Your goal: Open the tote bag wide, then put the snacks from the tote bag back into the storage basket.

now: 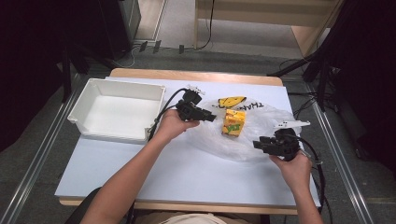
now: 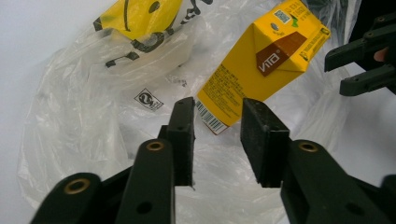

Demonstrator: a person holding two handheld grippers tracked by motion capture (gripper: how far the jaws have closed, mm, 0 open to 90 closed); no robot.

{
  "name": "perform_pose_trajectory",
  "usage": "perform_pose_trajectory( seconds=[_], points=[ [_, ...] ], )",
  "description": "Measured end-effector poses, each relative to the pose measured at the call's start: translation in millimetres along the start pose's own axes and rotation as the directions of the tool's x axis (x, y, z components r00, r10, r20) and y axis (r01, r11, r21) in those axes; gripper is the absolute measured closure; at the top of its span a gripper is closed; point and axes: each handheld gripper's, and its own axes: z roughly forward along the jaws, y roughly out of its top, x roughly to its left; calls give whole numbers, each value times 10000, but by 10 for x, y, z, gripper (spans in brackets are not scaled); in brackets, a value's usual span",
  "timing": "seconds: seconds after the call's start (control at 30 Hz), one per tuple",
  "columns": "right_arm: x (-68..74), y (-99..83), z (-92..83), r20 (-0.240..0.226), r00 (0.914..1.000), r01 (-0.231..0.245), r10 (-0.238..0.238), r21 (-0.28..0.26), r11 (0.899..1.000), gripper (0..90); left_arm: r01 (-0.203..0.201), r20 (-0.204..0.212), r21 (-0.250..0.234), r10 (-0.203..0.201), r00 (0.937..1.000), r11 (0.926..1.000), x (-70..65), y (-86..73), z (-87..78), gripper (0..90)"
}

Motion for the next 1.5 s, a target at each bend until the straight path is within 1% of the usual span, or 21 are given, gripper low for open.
perform_pose_trajectory(
  seconds=[0.03, 0.07, 0.1, 0.17, 0.23, 0.27, 0.33, 0.37, 0.57, 0.73, 0.83, 0.93, 0.97, 1.13, 1.27, 1.4, 1.5],
  points=[
    [-2, -6, 3, -3, 10000, 85, -85, 55, 9999, 557, 95, 255, -69, -93, 9996, 9999, 4, -2, -9, 629],
    [-7, -11, 8, -40, 9999, 94, -94, 148, 9998, 530, 122, 398, -80, -119, 9991, 9999, 4, -3, -9, 588],
    [-12, -15, 11, -50, 10000, 75, -74, 156, 9999, 516, 104, 444, -56, -101, 9990, 9999, -4, -6, -3, 569],
    [-25, -21, 15, -107, 9999, 27, -26, 151, 9999, 504, -200, 328, 30, 199, 9993, 9998, -22, -16, 10, 540],
    [-27, -25, 19, -149, 9999, 65, -63, 111, 9999, 481, -288, 330, 49, 286, 9990, 9996, -39, -20, 28, 523],
    [-28, -26, 22, -152, 9998, 160, -158, 96, 9998, 477, -317, 356, 91, 313, 9989, 9995, -42, -20, 33, 512],
    [-23, -27, 24, -230, 9996, 136, -133, 136, 9998, 474, -328, 428, 172, 320, 9986, 9993, -53, -25, 44, 512],
    [-24, -24, 24, -309, 9995, 119, -113, 196, 9997, 477, -347, 370, 189, 340, 9987, 9992, -58, -27, 44, 512],
    [-32, -20, 14, -289, 9996, 45, -42, 100, 9999, 460, -367, 420, 106, 363, 9985, 9993, -68, -48, 55, 493],
    [-18, -29, 20, -310, 9994, 145, -139, 195, 9997, 440, -508, 484, 52, 505, 9976, 9987, -100, -48, 47, 462],
    [-12, -27, 19, -491, 9987, 103, -95, 160, 9998, 444, -698, 506, 68, 694, 9963, 9975, -124, -44, 37, 460],
    [-12, -31, 25, -430, 9990, 129, -118, 241, 9996, 445, -673, 555, 109, 666, 9962, 9977, -138, -45, 33, 458],
    [-13, -31, 27, -421, 9990, 154, -144, 254, 9996, 445, -661, 637, 106, 653, 9958, 9978, -145, -43, 31, 456],
    [-12, -28, 24, -437, 9990, 121, -112, 210, 9997, 446, -811, 689, -25, 811, 9943, 9967, -200, -31, 21, 451],
    [-15, -26, 19, -455, 9989, 90, -83, 163, 9998, 447, -894, 742, -124, 901, 9932, 9959, -246, -15, 46, 437],
    [-13, -25, 24, -448, 9990, 71, -63, 168, 9998, 449, -1170, 657, -111, 1174, 9909, 9931, -284, -5, 87, 426],
    [-14, -24, 28, -476, 9989, 58, -50, 169, 9998, 449, -1196, 602, -112, 1201, 9909, 9928, -287, -2, 128, 419]
  ],
)
